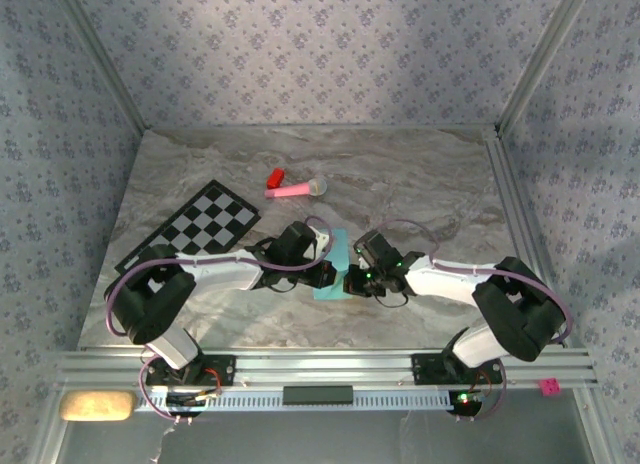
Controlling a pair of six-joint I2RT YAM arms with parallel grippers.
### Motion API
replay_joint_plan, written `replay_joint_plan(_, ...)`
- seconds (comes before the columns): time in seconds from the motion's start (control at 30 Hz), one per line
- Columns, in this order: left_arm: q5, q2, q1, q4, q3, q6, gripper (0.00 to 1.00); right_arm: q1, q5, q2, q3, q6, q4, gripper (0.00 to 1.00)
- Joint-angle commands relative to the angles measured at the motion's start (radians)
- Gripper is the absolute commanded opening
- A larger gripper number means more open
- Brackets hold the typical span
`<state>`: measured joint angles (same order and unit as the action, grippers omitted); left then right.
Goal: Fold a paper plane with a square sheet of paper (pick it up from the middle)
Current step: Fold the triangle a second time at the center of the table.
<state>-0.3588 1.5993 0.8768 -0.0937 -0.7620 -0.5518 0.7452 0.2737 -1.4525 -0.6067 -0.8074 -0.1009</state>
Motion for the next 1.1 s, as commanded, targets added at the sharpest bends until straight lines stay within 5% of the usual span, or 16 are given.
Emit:
replay_joint_plan(0.0,0.001,0.007,-0.006,-0.004,-0.023,-0.008,0.0,0.005,0.002,0.005,-0.009,-0.021,0.025,0.08)
replay_joint_plan(1.07,0.036,0.059,-0.088,0.04,-0.053,0.1,0.01,-0.037,-0.013,-0.028,0.013,0.028,-0.051,0.06)
